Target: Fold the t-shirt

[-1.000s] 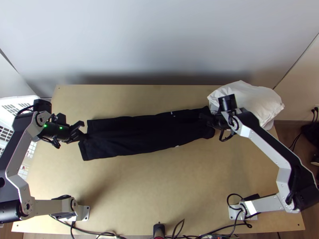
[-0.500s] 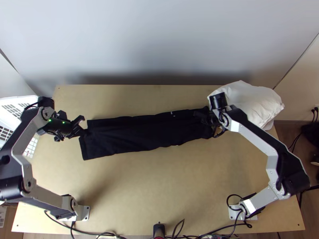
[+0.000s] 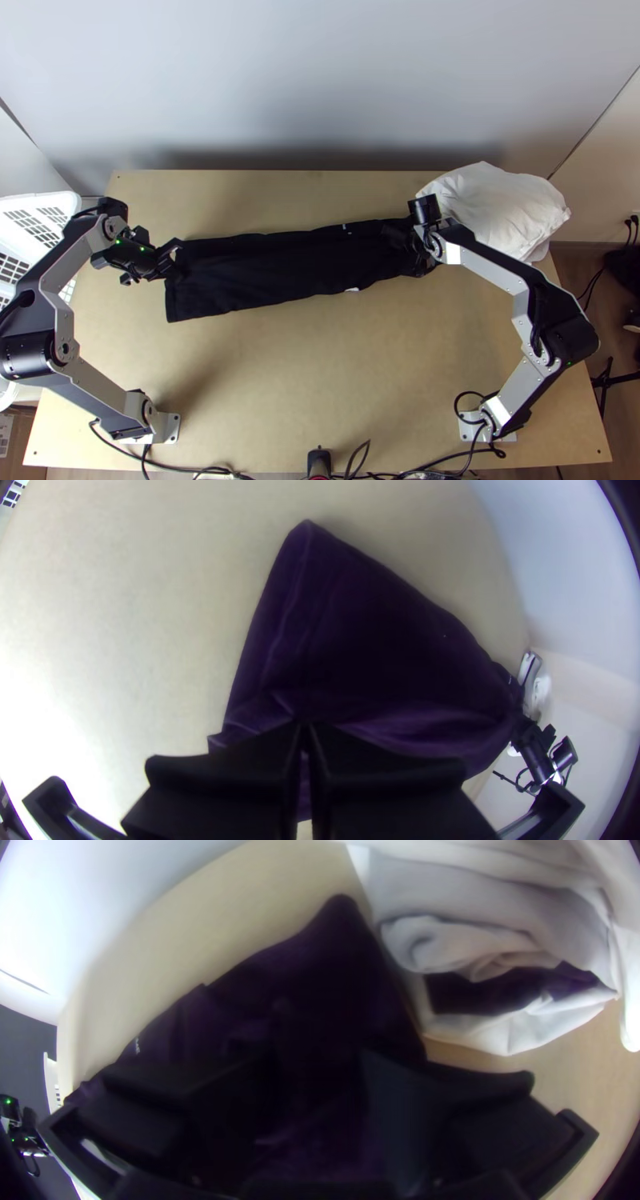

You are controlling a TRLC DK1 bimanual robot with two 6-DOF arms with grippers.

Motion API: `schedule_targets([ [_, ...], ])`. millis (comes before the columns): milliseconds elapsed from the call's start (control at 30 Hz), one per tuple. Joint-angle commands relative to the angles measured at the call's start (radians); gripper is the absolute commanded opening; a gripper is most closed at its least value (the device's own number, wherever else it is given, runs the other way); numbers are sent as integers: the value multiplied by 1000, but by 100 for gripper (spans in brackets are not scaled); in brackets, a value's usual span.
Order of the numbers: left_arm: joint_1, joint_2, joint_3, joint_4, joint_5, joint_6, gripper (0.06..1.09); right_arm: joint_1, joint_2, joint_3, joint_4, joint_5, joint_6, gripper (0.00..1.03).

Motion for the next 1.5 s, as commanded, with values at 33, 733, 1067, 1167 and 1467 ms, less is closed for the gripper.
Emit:
schedule_targets([
  [33,-5,-12,-34,0,0,22,9,17,-79,10,34,8,-51,99],
  [733,6,-61,-51,16,1,29,9,389,-275,-109,200,-8,-127,98],
  [1067,6,-61,-53,45,3,19,9,445,-132,-233,545,95,-297,98],
  [1167,6,-55,-36,62,3,3,9,442,-70,-208,542,94,-263,98],
  [1467,4,-12,7,89,3,-21,9,393,119,-139,607,95,-248,98],
])
